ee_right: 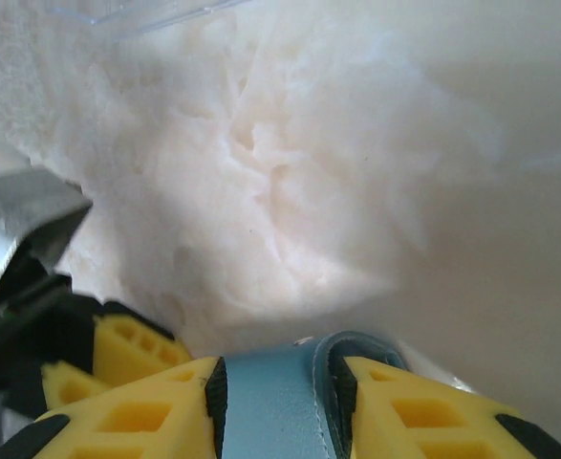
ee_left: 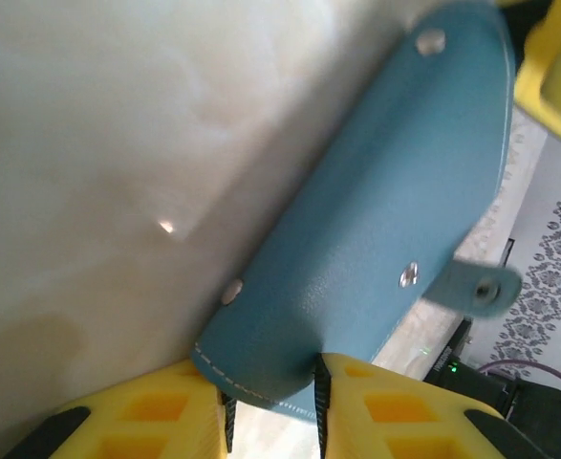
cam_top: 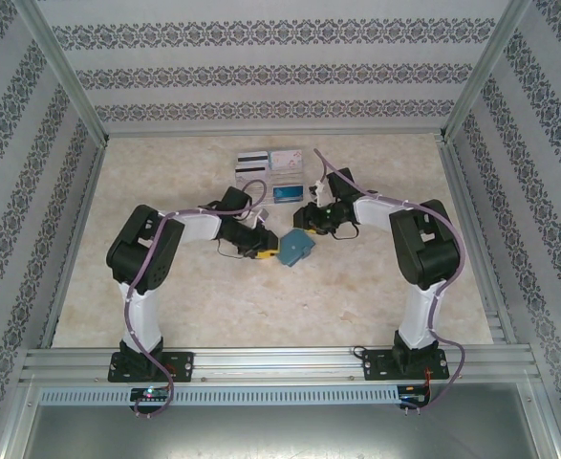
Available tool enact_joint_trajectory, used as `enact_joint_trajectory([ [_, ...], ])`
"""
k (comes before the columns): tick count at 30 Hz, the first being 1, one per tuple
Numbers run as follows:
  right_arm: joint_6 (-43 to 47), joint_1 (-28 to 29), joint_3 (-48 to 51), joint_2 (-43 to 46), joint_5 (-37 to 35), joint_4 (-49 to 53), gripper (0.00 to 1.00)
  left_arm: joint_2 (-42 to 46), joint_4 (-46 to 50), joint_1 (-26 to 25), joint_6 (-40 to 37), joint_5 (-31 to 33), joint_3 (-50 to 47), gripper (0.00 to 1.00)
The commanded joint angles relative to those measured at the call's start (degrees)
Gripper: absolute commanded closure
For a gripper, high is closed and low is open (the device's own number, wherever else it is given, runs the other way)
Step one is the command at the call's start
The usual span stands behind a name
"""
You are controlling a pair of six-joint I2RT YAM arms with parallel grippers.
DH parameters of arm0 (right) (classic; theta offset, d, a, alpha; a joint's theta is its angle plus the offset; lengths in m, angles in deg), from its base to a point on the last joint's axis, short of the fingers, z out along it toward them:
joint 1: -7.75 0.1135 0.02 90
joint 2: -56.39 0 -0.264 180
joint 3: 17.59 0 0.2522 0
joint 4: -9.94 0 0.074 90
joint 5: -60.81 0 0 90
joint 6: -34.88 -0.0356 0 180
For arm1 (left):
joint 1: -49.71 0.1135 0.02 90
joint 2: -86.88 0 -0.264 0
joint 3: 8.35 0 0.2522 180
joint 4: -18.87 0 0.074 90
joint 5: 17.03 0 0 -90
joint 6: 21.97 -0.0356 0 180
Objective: Put the credit cards into the card holder
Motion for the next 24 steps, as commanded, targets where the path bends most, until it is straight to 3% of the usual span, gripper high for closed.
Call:
enact_joint_trajectory([
  [1,3.1,-0.1,-3.4,-2.5,4.5,2.5,0.62,1.5,-5.3,-3.3,5.6,-0.3,-1.5,0.71],
  [7,8.7,-0.1,-13.0,-6.7,5.8,12.0,0.58,1.7,-8.8,-7.3,9.7,0.2,0.5,0.69],
  [13,11.9,-3.4,-14.2,-2.8,2.1,16.5,0.49,-0.6,-13.3,-7.9,13.3,-1.2,5.0,0.64],
  [18,9.2,-8.5,-7.4,6.7,-2.9,13.6,0.44,3.9,0.5,-6.2,2.8,6.7,7.1,0.61],
  [24,5.5,-11.1,3.4,13.2,-4.1,9.3,0.47,3.7,19.7,-5.4,-13.9,20.6,16.3,0.58],
])
